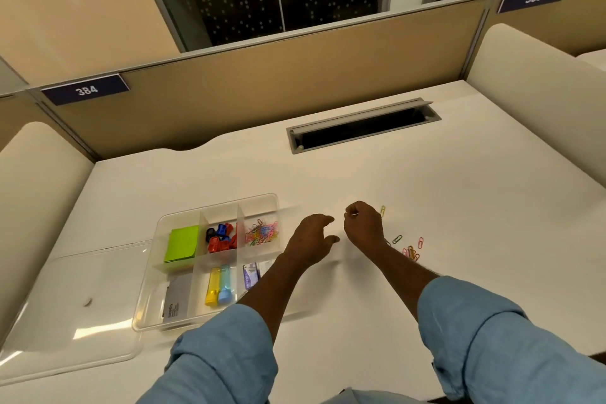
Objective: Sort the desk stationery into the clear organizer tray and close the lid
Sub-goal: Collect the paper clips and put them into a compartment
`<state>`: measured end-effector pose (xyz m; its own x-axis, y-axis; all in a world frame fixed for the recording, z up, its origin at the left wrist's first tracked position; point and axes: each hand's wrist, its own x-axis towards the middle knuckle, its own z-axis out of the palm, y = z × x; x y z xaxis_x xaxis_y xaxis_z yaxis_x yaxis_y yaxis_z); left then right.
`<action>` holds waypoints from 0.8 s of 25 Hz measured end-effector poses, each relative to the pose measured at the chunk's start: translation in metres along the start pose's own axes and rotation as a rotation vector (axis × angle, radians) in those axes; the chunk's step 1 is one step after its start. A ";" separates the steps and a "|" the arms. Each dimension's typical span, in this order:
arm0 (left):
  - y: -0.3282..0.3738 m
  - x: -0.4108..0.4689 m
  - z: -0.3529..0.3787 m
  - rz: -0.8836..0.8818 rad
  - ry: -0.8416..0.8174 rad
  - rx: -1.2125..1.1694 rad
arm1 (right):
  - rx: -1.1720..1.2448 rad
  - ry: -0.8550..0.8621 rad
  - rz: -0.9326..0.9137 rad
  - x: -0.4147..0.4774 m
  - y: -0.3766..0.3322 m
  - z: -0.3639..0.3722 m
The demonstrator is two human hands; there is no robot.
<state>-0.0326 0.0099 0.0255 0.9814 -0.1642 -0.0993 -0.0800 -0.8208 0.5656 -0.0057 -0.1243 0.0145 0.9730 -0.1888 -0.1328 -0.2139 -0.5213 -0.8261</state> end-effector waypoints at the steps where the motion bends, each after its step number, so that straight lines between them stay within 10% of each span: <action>1: 0.003 0.002 0.004 0.009 -0.047 0.006 | -0.123 -0.008 -0.028 0.001 0.009 -0.006; 7: 0.035 0.011 0.038 0.112 -0.348 0.062 | -0.556 -0.075 -0.056 0.007 0.065 -0.057; 20: 0.063 0.008 0.092 0.161 -0.375 -0.020 | -0.549 -0.312 -0.206 -0.036 0.125 -0.080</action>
<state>-0.0463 -0.0937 -0.0148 0.8249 -0.4806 -0.2975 -0.2203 -0.7582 0.6137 -0.0748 -0.2493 -0.0404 0.9606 0.1668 -0.2225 0.0462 -0.8847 -0.4640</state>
